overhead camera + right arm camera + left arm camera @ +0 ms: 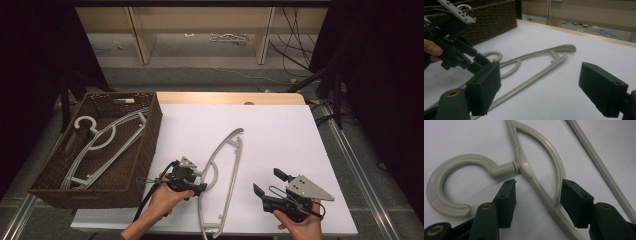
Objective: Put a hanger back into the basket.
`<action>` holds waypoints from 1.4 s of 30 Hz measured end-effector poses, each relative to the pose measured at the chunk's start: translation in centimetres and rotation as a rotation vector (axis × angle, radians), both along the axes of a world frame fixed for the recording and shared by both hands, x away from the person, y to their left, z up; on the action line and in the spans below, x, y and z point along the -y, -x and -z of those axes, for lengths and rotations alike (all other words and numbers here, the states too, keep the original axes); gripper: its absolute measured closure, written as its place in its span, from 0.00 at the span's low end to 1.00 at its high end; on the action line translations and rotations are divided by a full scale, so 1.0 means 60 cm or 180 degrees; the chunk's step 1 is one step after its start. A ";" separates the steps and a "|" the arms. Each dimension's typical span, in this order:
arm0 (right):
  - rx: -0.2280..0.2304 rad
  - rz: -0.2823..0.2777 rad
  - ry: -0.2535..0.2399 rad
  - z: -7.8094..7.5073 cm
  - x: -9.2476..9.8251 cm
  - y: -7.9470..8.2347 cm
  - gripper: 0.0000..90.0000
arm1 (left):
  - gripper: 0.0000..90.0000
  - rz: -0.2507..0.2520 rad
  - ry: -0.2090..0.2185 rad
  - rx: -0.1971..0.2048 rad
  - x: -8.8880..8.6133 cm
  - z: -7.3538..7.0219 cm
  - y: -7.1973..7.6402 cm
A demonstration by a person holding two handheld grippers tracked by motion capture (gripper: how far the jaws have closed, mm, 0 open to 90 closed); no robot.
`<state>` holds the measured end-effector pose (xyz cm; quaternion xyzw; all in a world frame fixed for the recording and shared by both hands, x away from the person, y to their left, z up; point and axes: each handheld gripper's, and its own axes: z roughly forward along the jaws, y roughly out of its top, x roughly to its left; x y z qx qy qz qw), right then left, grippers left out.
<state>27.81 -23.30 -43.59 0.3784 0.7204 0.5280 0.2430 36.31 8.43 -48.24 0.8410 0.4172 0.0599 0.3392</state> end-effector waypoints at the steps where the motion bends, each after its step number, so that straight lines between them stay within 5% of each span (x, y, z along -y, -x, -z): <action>1: 0.0006 0.0002 -0.0005 0.000 0.000 0.000 0.21 | 0.52 0.0008 0.0006 -0.0035 0.001 0.000 -0.003; 13: 0.0006 0.0036 0.0043 -0.001 0.002 0.000 0.21 | 0.68 0.0018 0.0051 -0.0125 0.004 0.000 -0.023; 19: 0.0029 0.0001 0.0005 0.000 0.000 -0.001 0.21 | 0.70 0.0291 -0.0387 -0.0011 0.019 -0.010 -0.023; 25: 0.0018 0.0034 0.0046 -0.001 0.001 0.001 0.21 | 0.79 0.0378 -0.0431 -0.0077 0.014 -0.015 -0.041; 30: 0.0024 -0.0003 -0.0003 0.000 0.000 -0.001 0.21 | 0.87 0.0529 -0.0713 -0.0019 0.016 -0.022 -0.056; 34: 0.0022 -0.0003 -0.0006 0.000 0.000 -0.001 0.21 | 0.84 0.0473 -0.0731 -0.0114 0.022 -0.020 -0.056; 38: -0.0018 0.0024 0.0058 -0.002 0.002 0.001 0.21 | 0.82 0.0673 -0.1059 -0.0189 0.027 -0.029 -0.052; 42: -0.0014 0.0024 0.0057 -0.002 0.001 0.002 0.21 | 0.83 0.0700 -0.1135 -0.0338 0.032 -0.032 -0.060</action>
